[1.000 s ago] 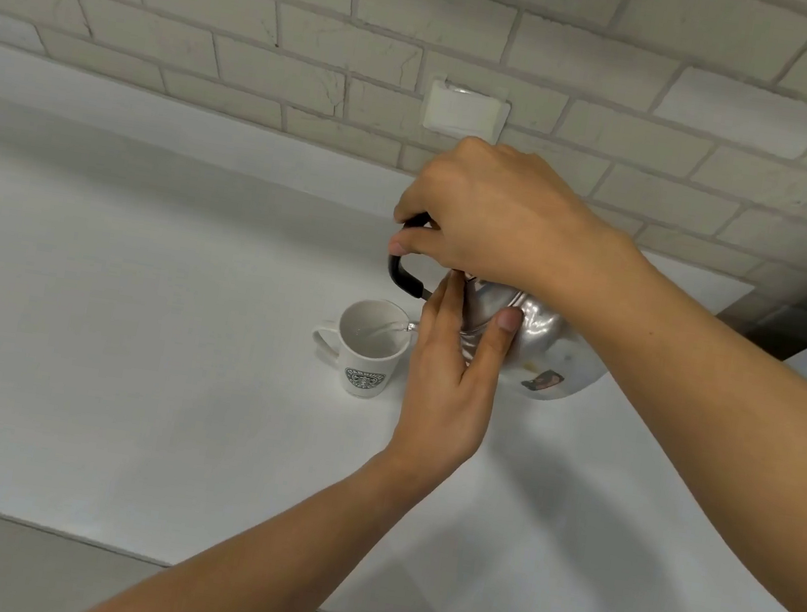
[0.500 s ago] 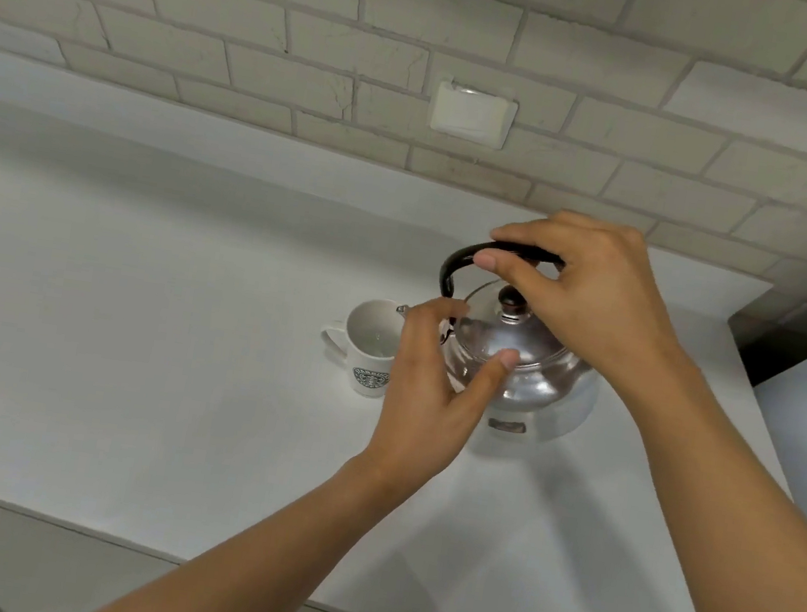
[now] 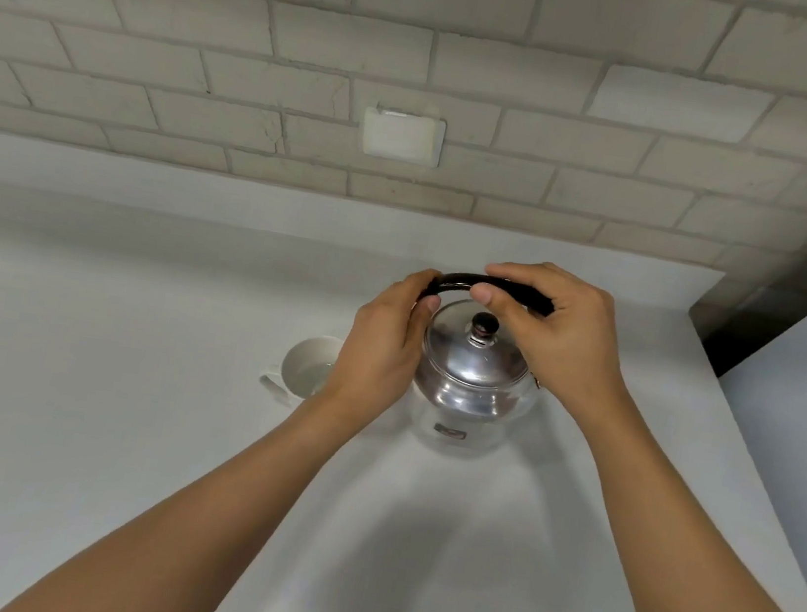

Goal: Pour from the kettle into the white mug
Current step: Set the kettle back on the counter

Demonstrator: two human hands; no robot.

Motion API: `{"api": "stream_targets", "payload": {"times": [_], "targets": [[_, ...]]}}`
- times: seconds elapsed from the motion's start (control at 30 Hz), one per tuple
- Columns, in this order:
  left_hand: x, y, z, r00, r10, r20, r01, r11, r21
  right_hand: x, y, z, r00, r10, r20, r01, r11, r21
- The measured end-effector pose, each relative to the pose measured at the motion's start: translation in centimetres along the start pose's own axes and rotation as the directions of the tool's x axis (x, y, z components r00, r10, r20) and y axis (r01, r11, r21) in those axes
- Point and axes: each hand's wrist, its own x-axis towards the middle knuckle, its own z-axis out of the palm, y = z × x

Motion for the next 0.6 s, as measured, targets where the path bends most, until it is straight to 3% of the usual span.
{"api": "stream_targets", "payload": {"times": [0.1, 0.43, 0.6], "targets": [[2.5, -0.8, 0.8, 1.0, -0.018, -0.024, 0.019, 1.0, 0.022, 1.5, 2.0, 0.2, 0.996, 0.085, 0.023, -0.087, 0.994, 0.059], [11.3, -4.2, 4.0, 0.985, -0.122, -0.122, 0.127, 0.992, 0.027, 5.8, 12.0, 2.3, 0.964, 0.234, 0.127, -0.197, 0.948, -0.25], [14.4, -7.0, 5.4, 0.969, -0.234, -0.083, 0.232, 0.972, -0.029, 8.8, 15.1, 4.6, 0.942, 0.288, 0.174, -0.24, 0.937, -0.253]]}}
